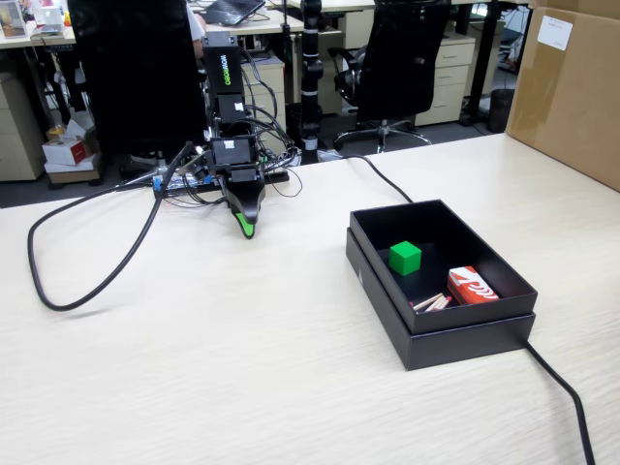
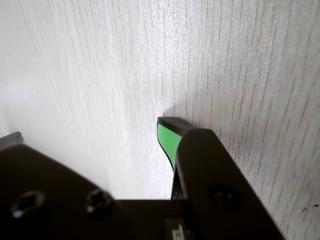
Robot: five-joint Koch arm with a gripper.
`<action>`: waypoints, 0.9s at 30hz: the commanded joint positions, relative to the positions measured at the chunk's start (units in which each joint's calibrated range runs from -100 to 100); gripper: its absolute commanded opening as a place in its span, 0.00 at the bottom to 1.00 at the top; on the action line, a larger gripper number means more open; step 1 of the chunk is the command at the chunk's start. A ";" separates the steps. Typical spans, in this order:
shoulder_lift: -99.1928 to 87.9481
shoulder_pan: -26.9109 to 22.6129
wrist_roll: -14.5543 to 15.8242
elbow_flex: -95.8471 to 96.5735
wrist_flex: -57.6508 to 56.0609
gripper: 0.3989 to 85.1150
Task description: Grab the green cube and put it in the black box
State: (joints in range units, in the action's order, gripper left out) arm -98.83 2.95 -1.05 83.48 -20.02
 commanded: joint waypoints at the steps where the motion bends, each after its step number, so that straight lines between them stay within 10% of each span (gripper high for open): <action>1: 1.02 -0.10 -0.34 0.75 -0.85 0.59; 27: 0.33 -0.24 -0.49 6.19 0.45 0.58</action>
State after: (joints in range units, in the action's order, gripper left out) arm -98.83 2.76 -1.29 86.40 -17.92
